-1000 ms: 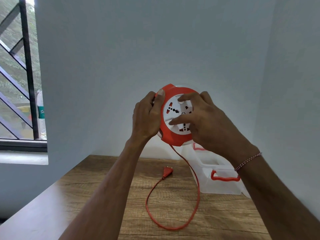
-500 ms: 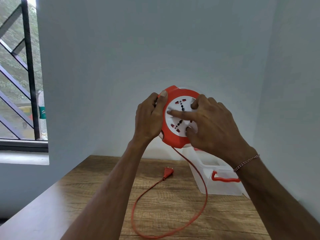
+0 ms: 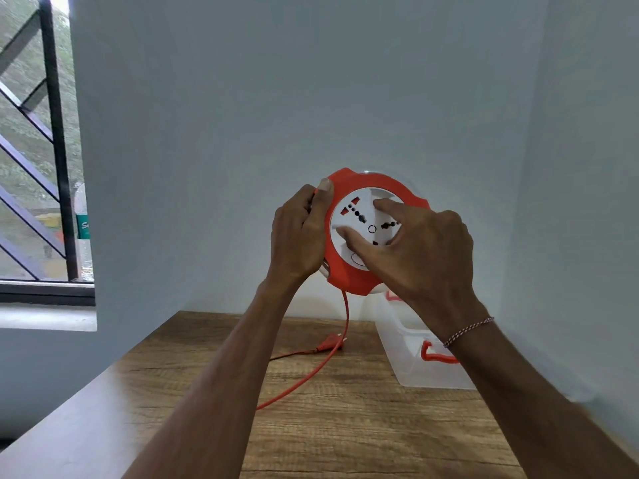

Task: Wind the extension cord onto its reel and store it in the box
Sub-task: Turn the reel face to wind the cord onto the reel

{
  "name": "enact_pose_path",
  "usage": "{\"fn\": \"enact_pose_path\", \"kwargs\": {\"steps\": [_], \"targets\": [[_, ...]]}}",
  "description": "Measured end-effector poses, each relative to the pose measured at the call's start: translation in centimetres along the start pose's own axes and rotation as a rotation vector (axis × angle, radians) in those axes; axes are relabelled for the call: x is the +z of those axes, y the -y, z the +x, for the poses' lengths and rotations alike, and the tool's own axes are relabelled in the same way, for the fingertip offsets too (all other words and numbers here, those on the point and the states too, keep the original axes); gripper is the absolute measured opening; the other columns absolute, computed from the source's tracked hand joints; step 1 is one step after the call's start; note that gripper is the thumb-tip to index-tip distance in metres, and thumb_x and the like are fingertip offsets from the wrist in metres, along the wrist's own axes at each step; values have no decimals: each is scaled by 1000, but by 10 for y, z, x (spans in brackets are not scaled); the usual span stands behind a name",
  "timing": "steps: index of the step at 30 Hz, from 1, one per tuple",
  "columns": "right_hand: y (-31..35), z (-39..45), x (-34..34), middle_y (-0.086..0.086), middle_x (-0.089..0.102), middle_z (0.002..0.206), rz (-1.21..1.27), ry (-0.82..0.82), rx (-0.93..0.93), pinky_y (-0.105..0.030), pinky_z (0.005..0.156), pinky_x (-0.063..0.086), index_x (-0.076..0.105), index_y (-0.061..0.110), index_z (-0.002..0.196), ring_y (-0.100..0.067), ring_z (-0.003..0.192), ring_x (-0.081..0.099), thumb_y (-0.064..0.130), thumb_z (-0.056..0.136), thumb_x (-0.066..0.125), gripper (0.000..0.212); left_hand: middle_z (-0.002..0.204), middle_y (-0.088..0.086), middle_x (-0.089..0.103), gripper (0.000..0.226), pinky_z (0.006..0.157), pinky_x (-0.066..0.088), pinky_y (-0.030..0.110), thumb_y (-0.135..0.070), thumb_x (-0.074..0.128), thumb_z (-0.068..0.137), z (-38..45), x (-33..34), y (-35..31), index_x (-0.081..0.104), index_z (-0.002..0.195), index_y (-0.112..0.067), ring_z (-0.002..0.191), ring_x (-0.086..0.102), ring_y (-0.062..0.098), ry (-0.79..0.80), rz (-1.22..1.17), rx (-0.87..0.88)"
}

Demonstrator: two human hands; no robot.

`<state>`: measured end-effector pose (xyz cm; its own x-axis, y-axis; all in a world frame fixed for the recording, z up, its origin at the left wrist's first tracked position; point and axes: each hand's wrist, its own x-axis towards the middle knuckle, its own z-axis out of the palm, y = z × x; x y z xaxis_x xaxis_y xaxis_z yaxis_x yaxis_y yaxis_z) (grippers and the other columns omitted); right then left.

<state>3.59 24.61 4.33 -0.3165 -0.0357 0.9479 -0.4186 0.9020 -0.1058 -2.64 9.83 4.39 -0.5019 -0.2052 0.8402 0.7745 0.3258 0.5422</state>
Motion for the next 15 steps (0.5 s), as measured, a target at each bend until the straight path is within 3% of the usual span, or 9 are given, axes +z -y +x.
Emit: {"fn": "enact_pose_path", "kwargs": {"steps": [6,10,12,15], "targets": [[-4,4,-3,-5,74,97,-44,23,-74,-30,73,54,66,19,116,-23,76,69,68,79,55,62,87,-11,71,35,72,62,31,-45,39,102,1,-3,0,65,99,-21,74,72,13,-11,1,-19],[-9,11,-7,-8,65,117,-65,110,-274,-38,78,55,67,24,110,-26,103,58,31,84,67,26,85,-10,71,41,71,63,33,-46,39,101,3,-5,1,66,100,-15,71,71,14,-32,30,-14],[-9,11,-7,-9,55,130,-139,268,-297,-43,81,54,66,32,113,-30,116,48,22,78,74,38,82,-9,70,41,71,63,35,-44,39,103,3,-5,2,66,98,-13,70,71,13,-38,47,-13],[-4,8,-6,-11,45,141,-265,418,-287,-51,93,47,58,39,126,-36,126,39,29,69,81,63,82,-6,71,43,71,63,38,-45,39,102,3,-4,2,66,97,-11,71,71,15,-35,44,-5]]}}
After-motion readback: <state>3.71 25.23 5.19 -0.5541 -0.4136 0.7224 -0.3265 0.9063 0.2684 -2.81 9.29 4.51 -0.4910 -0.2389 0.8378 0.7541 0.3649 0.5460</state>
